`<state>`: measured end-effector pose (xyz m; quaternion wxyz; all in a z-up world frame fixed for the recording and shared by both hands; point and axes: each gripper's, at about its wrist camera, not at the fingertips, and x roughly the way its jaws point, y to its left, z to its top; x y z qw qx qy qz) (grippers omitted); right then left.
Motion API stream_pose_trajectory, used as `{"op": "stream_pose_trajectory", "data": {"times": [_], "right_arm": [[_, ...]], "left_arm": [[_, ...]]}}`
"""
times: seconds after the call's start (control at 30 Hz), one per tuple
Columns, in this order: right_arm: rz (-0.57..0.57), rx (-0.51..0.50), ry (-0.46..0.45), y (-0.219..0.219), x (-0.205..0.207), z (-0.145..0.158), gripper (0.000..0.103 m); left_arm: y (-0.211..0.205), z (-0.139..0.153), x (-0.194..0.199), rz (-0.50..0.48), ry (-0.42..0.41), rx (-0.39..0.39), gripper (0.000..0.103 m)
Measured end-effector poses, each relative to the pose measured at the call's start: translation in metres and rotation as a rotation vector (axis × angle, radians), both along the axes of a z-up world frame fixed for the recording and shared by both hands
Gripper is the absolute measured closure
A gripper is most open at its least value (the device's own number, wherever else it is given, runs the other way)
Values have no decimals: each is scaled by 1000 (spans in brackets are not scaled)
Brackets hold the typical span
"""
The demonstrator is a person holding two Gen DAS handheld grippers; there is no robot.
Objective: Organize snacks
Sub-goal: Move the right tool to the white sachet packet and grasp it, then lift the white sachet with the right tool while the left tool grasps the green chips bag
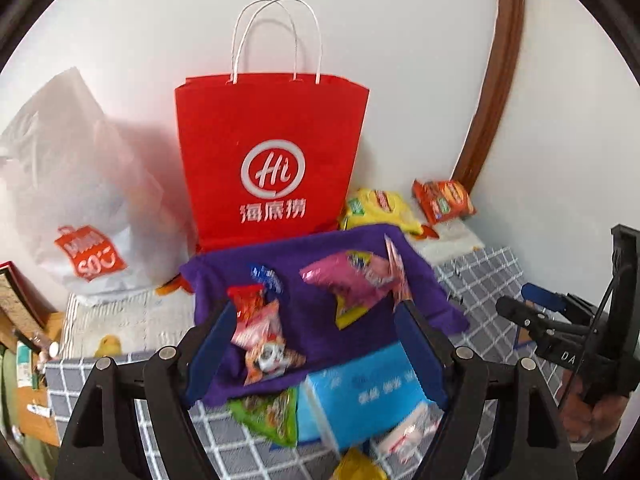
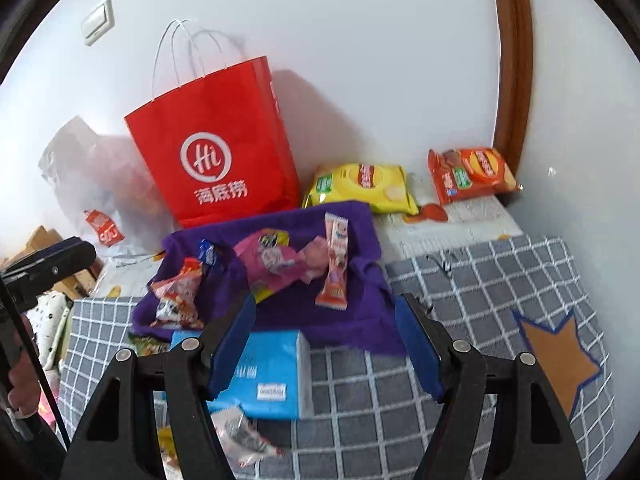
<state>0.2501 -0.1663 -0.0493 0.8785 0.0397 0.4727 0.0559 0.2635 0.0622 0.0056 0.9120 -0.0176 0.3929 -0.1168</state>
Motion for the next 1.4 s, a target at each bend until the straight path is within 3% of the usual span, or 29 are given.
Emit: {"op": "stream_pose_trajectory", "data": {"times": [0.27,0.67,0.8,1.17,1.4], "right_arm": [[83,-8,26,14,-44,-8,31],[198,33,143,45,-86,-59,36],[278,-6,172,64,-91,-77,36],[319,-28,203,84,-83,-108,33],[358,-144,206,102,-79,-129,35]], "left_arm": [[22,-15,-40,71,50,-18,23],[50,-43,-92,152,102,-48,23],[64,-53,-103,192,116,-56,23],[99,-80,-123,257,180,-97,23],[95,-89,-128,242,209,-101,23]]}}
